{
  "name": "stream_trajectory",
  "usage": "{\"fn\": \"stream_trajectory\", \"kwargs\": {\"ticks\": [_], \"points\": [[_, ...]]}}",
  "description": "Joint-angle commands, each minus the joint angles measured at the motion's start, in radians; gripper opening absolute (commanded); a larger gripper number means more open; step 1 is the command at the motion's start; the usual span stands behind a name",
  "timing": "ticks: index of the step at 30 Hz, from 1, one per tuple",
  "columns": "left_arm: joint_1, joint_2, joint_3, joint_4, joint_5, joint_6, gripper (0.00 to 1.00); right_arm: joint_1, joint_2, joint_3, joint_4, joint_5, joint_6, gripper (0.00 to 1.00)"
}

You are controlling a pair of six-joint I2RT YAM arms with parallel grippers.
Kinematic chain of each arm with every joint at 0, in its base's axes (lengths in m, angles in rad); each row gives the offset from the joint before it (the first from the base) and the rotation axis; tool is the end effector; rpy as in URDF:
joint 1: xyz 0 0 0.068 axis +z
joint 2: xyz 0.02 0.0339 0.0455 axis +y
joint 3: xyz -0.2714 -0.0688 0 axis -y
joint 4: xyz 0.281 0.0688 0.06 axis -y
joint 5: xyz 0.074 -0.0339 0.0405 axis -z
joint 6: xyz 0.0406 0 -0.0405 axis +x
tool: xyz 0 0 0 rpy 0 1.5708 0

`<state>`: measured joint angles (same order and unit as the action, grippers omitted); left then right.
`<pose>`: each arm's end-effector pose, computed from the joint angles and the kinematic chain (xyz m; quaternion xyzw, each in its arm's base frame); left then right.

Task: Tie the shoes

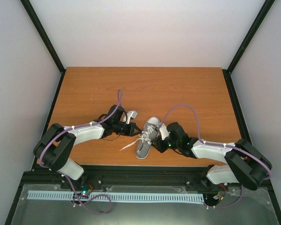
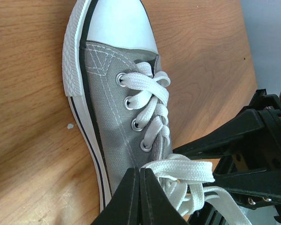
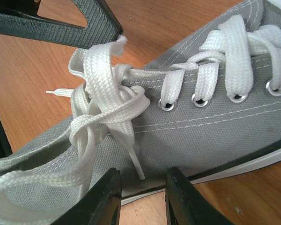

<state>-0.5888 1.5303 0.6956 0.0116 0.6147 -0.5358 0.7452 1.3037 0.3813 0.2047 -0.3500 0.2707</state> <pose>0.2490 -0.1944 0.1381 0.1340 0.8841 -0.4239 0.1443 0.1746 0.1800 0.1138 -0.2807 0.8545 0.3367 0.2789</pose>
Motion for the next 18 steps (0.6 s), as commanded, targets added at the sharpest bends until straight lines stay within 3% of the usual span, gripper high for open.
{"fn": "stream_trajectory", "kwargs": {"ticks": [1,6,10,12,15,18], "points": [[0.007,-0.011,0.014,0.034,0.014,0.005,0.01,0.018,0.019,0.032,0.009,0.044,-0.027,0.27],[0.007,-0.004,0.015,0.041,0.02,-0.002,0.01,0.033,0.026,0.042,0.007,0.058,-0.039,0.19],[0.007,-0.02,0.006,0.062,0.007,-0.021,0.01,0.04,0.018,0.039,0.0,0.078,-0.033,0.03],[0.007,-0.044,-0.001,0.07,-0.009,-0.03,0.03,0.04,-0.009,0.026,-0.004,0.094,-0.022,0.03],[0.007,-0.08,-0.018,0.078,-0.04,-0.045,0.12,0.041,-0.055,0.009,-0.048,0.136,0.002,0.03],[0.007,-0.12,-0.04,0.087,-0.068,-0.057,0.28,0.04,-0.092,-0.004,-0.099,0.181,0.019,0.03]]}}
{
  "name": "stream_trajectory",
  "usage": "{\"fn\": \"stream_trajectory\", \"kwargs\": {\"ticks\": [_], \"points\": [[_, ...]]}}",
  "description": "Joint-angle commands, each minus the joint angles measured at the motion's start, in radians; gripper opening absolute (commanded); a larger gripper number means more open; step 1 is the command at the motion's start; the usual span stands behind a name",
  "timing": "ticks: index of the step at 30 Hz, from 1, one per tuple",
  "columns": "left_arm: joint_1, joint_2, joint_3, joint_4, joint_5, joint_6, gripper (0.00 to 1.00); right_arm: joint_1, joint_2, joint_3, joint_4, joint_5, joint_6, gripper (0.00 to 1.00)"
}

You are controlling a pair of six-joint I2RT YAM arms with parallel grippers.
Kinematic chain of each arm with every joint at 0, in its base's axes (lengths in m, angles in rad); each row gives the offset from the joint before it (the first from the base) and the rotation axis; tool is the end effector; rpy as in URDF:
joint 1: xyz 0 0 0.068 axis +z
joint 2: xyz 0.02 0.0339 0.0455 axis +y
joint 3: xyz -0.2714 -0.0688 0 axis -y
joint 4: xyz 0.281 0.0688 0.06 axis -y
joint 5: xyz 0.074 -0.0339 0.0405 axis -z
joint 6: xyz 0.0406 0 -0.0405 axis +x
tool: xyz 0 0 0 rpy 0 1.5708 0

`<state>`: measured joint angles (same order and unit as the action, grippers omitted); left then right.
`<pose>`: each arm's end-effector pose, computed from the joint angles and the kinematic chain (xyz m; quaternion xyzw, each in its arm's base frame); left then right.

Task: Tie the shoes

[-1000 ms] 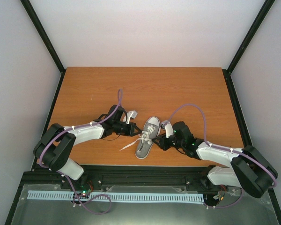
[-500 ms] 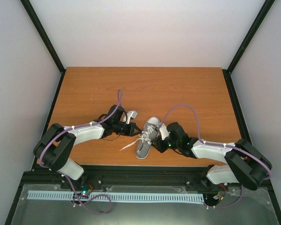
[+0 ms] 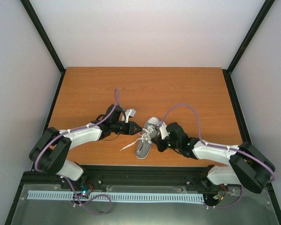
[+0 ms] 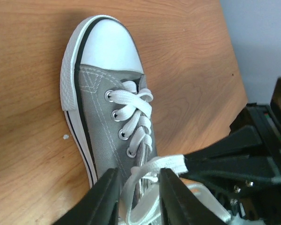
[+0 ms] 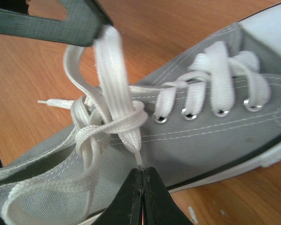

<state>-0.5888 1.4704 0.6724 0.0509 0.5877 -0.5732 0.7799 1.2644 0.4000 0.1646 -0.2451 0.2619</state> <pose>0.2461 -0.1914 0.1510 0.1228 0.8762 -0.4322 0.1746 0.1729 0.1849 0.1244 -0.2803 0.8566 0.3045 0.3080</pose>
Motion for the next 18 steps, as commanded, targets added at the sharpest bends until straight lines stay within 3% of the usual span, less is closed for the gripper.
{"fn": "stream_trajectory", "kwargs": {"ticks": [1,5,18], "points": [[0.007,-0.071,-0.022,0.053,-0.044,-0.022,0.32,0.005,-0.063,-0.03,-0.068,0.088,0.031,0.03],[0.007,-0.095,-0.043,0.068,-0.038,-0.029,0.47,0.006,-0.088,-0.053,-0.087,0.096,0.05,0.03],[0.007,-0.06,-0.091,0.148,0.076,-0.068,0.47,0.005,-0.094,-0.074,-0.105,0.138,0.099,0.03]]}}
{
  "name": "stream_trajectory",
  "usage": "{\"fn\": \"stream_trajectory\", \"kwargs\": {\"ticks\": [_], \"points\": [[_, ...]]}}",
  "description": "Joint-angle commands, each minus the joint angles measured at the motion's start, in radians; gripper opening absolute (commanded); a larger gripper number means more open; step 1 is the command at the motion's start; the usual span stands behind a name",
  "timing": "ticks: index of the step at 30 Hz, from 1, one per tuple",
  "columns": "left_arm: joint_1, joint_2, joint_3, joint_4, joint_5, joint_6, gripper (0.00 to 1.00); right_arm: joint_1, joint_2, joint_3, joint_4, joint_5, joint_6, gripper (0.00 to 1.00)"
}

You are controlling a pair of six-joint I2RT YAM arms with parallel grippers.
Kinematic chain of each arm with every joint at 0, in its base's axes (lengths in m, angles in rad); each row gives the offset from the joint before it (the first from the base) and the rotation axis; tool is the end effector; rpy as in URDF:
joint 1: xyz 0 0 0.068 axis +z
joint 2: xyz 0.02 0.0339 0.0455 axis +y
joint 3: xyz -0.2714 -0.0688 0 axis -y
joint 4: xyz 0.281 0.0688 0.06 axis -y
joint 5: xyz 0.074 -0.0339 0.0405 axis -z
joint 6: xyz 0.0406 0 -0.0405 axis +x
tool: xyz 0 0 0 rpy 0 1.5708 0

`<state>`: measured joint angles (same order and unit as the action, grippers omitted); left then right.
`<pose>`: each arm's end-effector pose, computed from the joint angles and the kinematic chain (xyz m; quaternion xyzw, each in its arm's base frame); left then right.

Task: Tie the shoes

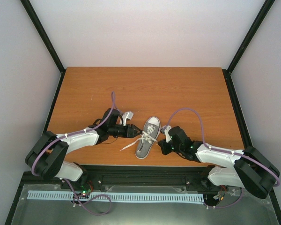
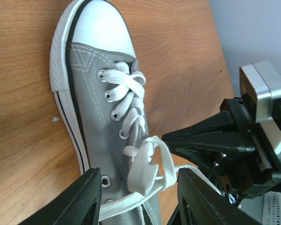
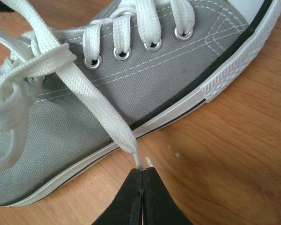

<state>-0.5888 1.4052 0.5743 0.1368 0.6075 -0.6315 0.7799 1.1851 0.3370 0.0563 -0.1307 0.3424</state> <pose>0.2296 -0.1812 0.1454 0.1085 0.8665 -0.4540 0.1768 0.1591 0.1648 0.1126 -0.2245 0.8957 0.2528 0.2887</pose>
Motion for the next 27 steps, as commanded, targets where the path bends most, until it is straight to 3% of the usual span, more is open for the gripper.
{"fn": "stream_trajectory", "kwargs": {"ticks": [1,11,18,21,23,25,27], "points": [[0.007,0.01,0.009,0.059,0.057,-0.007,0.47,0.005,-0.015,-0.013,0.005,0.026,0.018,0.03],[0.007,0.053,0.028,0.068,0.086,-0.004,0.36,0.004,-0.025,-0.021,-0.006,0.057,0.043,0.03],[0.007,0.075,0.034,0.085,0.096,-0.005,0.33,0.004,-0.024,-0.02,-0.004,0.056,0.041,0.03],[0.007,0.082,0.041,0.087,0.101,-0.004,0.22,0.004,-0.021,-0.023,-0.006,0.063,0.047,0.03],[0.007,0.085,0.043,0.09,0.105,-0.004,0.08,0.004,-0.023,-0.023,-0.011,0.068,0.055,0.03],[0.007,0.084,0.045,0.09,0.108,-0.004,0.01,0.004,-0.036,-0.019,-0.018,0.071,0.059,0.12],[0.007,0.082,0.044,0.09,0.115,-0.002,0.01,0.005,-0.077,-0.019,-0.025,0.049,0.061,0.36]]}}
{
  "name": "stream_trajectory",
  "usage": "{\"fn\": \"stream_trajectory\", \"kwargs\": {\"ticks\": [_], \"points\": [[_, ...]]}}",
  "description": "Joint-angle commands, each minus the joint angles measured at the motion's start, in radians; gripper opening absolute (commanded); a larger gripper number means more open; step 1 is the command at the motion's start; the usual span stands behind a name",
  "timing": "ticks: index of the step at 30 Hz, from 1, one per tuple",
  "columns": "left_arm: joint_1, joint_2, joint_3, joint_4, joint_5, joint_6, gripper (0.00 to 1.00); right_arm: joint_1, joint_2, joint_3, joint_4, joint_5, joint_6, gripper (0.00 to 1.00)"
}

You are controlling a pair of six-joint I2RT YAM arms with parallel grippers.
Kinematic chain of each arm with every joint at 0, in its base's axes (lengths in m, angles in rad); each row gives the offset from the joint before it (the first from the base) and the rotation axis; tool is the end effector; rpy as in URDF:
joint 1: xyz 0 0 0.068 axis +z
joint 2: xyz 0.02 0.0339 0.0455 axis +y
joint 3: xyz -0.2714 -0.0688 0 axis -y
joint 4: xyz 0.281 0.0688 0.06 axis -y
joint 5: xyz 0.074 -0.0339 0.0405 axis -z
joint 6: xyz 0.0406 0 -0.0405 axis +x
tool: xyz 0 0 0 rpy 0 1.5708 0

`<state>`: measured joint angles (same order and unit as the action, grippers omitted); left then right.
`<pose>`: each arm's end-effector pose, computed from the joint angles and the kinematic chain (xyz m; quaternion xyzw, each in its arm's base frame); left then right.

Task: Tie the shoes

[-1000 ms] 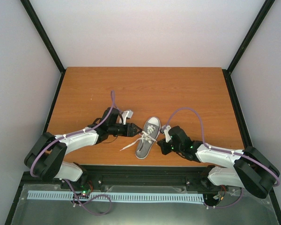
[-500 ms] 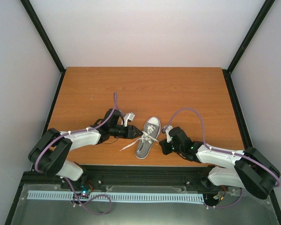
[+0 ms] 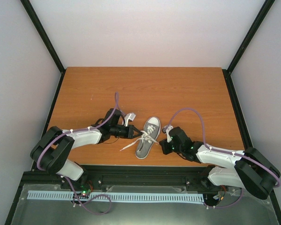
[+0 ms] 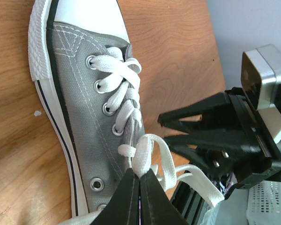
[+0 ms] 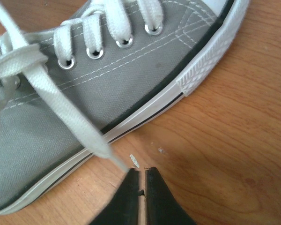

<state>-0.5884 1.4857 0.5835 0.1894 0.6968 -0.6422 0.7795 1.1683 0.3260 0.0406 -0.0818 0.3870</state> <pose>0.2332 -0.1869 0.1319 0.1190 0.8583 -0.4792 0.1401 0.1578 0.1606 0.1112 -0.1956 0.9054 0.2381 0.2920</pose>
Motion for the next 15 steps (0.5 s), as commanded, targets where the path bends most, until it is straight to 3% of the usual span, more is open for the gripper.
{"fn": "stream_trajectory", "kwargs": {"ticks": [1,4,7,12,15], "points": [[0.007,0.0,0.035,0.037,0.027,0.01,0.01,0.006,-0.087,-0.006,-0.012,-0.009,0.016,0.47],[0.007,-0.001,0.035,0.031,0.029,0.015,0.01,0.011,-0.196,-0.001,-0.014,-0.033,0.017,0.66],[0.007,-0.001,0.033,0.029,0.027,0.014,0.01,0.039,-0.279,0.002,0.001,-0.049,0.012,0.73],[0.007,0.005,0.035,0.033,0.026,0.009,0.01,0.108,-0.246,0.042,-0.007,-0.013,-0.01,0.73],[0.007,0.003,0.036,0.032,0.024,0.006,0.01,0.151,-0.176,0.066,-0.011,0.036,-0.014,0.61]]}}
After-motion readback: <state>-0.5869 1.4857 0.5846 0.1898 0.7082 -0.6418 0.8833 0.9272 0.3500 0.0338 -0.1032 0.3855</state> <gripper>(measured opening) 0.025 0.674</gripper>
